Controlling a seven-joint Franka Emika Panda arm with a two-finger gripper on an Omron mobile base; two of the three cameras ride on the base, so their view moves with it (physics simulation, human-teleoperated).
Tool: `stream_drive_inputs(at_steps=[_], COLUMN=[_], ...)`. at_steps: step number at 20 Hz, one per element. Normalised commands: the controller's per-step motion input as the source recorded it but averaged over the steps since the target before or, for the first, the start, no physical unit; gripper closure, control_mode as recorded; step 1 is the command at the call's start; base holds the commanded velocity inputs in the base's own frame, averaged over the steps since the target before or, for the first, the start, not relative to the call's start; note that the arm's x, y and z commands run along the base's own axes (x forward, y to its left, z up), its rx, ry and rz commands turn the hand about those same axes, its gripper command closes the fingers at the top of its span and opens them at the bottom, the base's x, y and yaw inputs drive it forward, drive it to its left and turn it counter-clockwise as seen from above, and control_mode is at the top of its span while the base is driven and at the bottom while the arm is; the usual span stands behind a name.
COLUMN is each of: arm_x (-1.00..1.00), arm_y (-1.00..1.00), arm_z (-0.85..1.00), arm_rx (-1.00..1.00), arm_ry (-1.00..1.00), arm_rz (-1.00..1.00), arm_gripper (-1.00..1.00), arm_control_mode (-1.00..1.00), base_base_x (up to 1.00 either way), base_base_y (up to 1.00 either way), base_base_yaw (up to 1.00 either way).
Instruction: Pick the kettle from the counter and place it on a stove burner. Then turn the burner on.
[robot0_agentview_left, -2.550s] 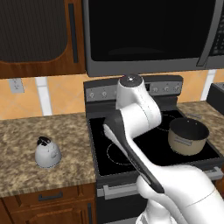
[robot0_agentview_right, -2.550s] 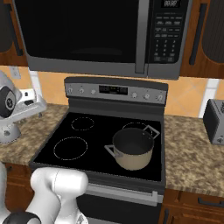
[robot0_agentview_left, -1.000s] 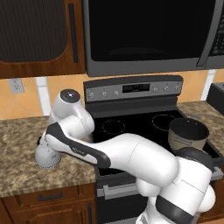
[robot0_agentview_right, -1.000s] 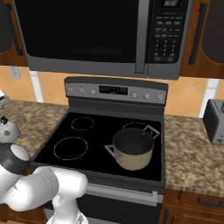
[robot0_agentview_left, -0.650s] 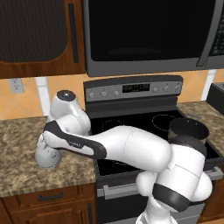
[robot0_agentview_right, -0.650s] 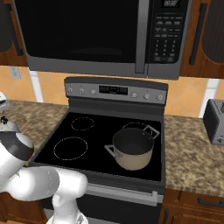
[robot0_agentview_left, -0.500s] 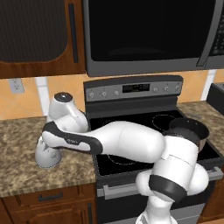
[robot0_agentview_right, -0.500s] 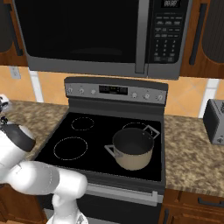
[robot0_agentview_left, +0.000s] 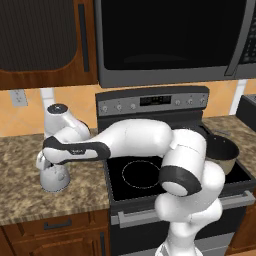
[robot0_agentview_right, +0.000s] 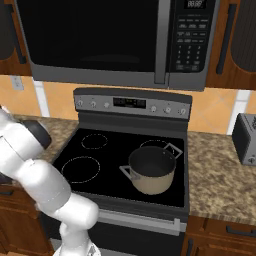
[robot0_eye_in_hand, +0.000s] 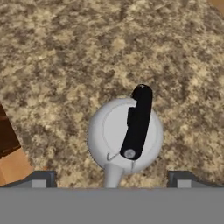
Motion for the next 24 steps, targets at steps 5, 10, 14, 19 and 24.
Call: stream_drive_inputs(at_steps=[5,10,14,19,24], arm_x=[0.2,0.11,0.06,0.08,0.24], arm_y=[0.06,0.0,0.04,0.03,0.01], arm_z=[-0.15,-0.41,-0.32,-0.32,-0.16], arm_rx=[-0.02,-0.04,0.0,0.0,0.0], arm_ry=[0.0,0.0,0.0,0.0,0.0], arm_rz=[-0.01,0.0,0.0,0.0,0.0], arm_gripper=[-1.0,-1.0,-1.0,-1.0,-1.0], arm_control_mode=[-1.0,-1.0,-1.0,-1.0,-1.0], base_base_x=[0.0,0.0,0.0,0.0,0.0], base_base_y=[0.0,0.0,0.0,0.0,0.0], base_base_yaw=[0.0,0.0,0.0,0.0,0.0])
